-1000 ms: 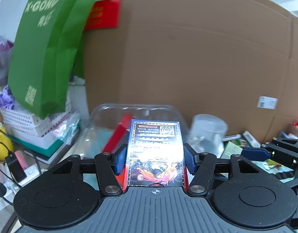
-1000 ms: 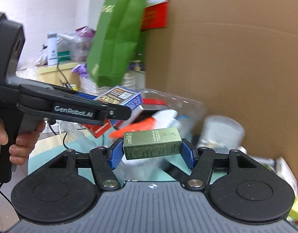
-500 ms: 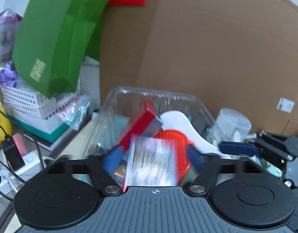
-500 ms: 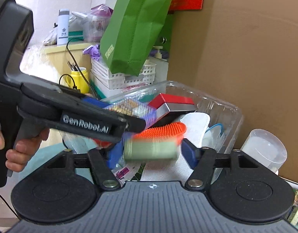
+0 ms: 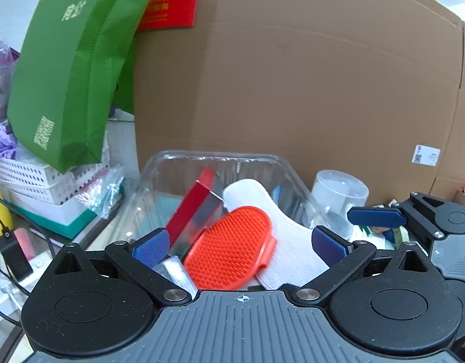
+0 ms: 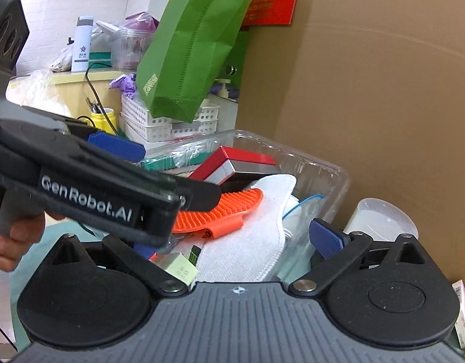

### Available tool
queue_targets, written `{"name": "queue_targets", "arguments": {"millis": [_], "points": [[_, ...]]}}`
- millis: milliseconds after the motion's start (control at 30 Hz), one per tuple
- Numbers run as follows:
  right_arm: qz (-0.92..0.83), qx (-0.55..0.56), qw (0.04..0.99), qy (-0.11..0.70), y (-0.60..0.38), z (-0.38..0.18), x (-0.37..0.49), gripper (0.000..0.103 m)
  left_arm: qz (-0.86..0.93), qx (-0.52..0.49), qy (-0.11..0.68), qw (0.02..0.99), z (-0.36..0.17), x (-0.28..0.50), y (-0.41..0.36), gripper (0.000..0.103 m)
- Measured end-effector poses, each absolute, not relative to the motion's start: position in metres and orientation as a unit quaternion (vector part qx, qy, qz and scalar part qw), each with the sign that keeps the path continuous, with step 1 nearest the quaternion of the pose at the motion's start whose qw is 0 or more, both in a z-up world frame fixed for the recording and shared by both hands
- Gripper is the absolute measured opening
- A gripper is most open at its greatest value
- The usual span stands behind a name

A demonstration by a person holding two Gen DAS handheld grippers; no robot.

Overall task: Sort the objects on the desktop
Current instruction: 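Open the left tool to drop the card box while the right tool drops the green box, then withdraw both open tools from the tray back over the table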

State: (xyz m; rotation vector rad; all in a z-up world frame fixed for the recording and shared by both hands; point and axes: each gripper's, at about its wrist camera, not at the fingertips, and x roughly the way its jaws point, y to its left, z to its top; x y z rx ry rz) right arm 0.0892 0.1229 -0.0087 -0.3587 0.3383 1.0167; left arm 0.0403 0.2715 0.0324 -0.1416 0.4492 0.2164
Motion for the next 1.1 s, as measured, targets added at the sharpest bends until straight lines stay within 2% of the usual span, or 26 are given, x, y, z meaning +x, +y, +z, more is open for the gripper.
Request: {"name": "queue_targets", "arguments": {"millis": [600,1100], "points": [[0.461,-0.126,0.863,0.163,0.075,-0.005,0.089,0.103,0.071,-0.073,0.231,0.968,0.037,0.044,0.226,0.103],[0.355,-0.096,0.913,0.179,-0.045,-0.030,0.090,0.103,-0.057,-0.082,0.265,0.959,0.007,0.072,0.113,0.103]]}}
